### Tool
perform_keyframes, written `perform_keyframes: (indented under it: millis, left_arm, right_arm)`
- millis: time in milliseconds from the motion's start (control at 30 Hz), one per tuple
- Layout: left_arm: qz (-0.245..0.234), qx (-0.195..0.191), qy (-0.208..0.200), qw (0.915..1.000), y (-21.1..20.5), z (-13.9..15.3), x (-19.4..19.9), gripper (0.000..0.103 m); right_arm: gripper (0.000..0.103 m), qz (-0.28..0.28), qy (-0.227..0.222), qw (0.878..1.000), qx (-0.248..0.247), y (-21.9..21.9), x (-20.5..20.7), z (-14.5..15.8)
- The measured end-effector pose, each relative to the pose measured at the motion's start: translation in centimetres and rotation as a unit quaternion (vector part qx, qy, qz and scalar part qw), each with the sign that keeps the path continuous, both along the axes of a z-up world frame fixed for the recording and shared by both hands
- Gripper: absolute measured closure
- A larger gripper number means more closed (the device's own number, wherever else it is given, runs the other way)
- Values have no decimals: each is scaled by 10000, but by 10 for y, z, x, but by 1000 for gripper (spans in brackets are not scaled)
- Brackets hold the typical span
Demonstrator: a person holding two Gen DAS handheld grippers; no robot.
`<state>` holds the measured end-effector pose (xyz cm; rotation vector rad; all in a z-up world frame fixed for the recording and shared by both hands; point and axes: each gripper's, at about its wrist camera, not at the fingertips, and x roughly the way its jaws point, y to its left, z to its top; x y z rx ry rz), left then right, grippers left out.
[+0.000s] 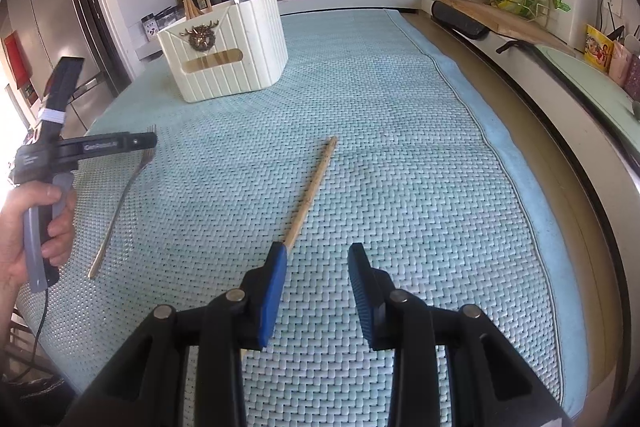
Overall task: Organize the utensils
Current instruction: 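Lower the left tool onto the silver fork handle and close it, then lift the fork in the left tool over the cream box while the right tool carries the chopstick there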
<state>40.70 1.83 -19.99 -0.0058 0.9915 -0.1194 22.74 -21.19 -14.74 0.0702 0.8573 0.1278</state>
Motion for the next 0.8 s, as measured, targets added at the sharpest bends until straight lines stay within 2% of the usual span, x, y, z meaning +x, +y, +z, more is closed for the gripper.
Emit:
perform_keyframes:
  millis: [167,367,567,800]
  left_arm:
    - [-110,-373,-202,9990,7,4,-12,80]
    - [1,-930,-737,9929,35,46,-34,81]
    - [8,-1177,-1330,9841,53,91,-68,81]
    - [173,-1411,-1669,9757,68,109,-91,82]
  right_arm:
    - [70,-39,-90,9999,-31,-4,-4,5]
    - [70,-127,-41,9999,-3,-15,1,2]
    - [70,-84,-58,9999,85,-18,9,6]
    - [70,-121,148,9994,292,-25,42,10]
